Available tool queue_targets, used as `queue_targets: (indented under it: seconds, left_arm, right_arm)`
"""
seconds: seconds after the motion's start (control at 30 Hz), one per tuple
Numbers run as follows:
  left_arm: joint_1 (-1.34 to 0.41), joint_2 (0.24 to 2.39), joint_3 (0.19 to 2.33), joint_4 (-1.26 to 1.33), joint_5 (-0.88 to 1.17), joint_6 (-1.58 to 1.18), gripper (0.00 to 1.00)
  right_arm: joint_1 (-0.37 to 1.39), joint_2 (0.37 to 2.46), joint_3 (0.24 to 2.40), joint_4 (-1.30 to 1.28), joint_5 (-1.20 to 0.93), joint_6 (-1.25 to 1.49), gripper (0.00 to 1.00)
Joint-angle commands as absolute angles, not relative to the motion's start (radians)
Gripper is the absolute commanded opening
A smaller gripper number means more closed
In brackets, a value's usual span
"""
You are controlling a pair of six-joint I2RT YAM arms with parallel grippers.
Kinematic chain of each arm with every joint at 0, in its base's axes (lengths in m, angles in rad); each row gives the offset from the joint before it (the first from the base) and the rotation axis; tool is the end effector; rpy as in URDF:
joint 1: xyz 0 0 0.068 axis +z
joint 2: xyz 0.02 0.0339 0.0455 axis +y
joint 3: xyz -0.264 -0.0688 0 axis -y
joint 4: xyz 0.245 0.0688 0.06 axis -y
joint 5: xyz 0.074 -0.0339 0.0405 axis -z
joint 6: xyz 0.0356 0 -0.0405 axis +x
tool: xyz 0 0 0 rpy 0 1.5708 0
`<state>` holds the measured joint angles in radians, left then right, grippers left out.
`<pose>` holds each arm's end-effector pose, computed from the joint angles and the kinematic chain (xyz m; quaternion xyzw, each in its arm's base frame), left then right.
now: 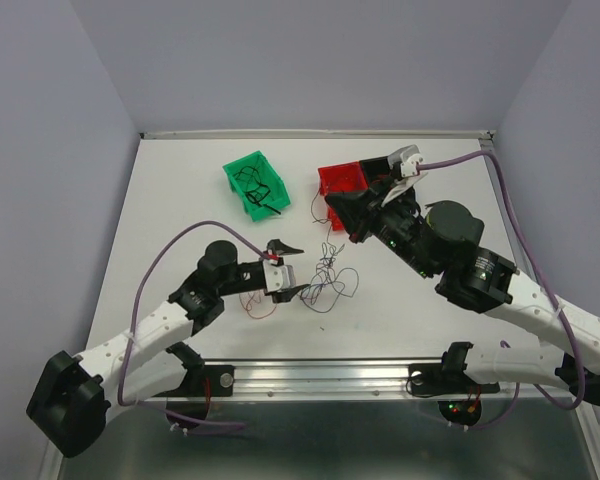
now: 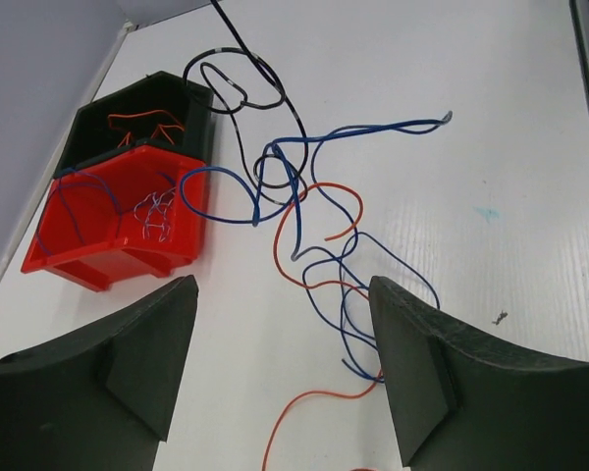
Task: Untangle the cables
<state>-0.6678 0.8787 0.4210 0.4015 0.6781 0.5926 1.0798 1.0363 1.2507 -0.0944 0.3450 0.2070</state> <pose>0.1427 -0.1410 0.2566 0.5885 0.4190 -0.2659 0.6383 0.1138 0.1873 0.4643 -0.1599 0.6466 0.3511 0.6581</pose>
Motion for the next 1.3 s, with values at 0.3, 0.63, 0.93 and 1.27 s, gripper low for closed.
queue_targets:
  seconds: [0.3, 0.63, 0.93, 1.27]
  left_arm:
    - [-0.747, 1.201, 0.604, 0.543, 0.617, 0.581, 0.19]
    - [-0.753, 1.258, 0.581, 0.542, 0.540, 0.603, 0.00]
    - [-0.767, 1.308, 0.598, 0.519, 0.477, 0.611, 0.00]
    - [-0.857, 1.257, 0.603, 0.410, 0.387, 0.669, 0.08]
  right_arm:
    - [1.081, 1.019, 1.339, -0.008, 0.391, 0.229, 0.01]
    - [1.080, 1.002, 1.538, -0.009, 0.550, 0.163, 0.01]
    - [1.080, 1.095, 1.913, 0.020, 0.591, 0.061, 0.01]
    - [1.080, 1.118, 1.869, 0.026, 0.624, 0.049, 0.01]
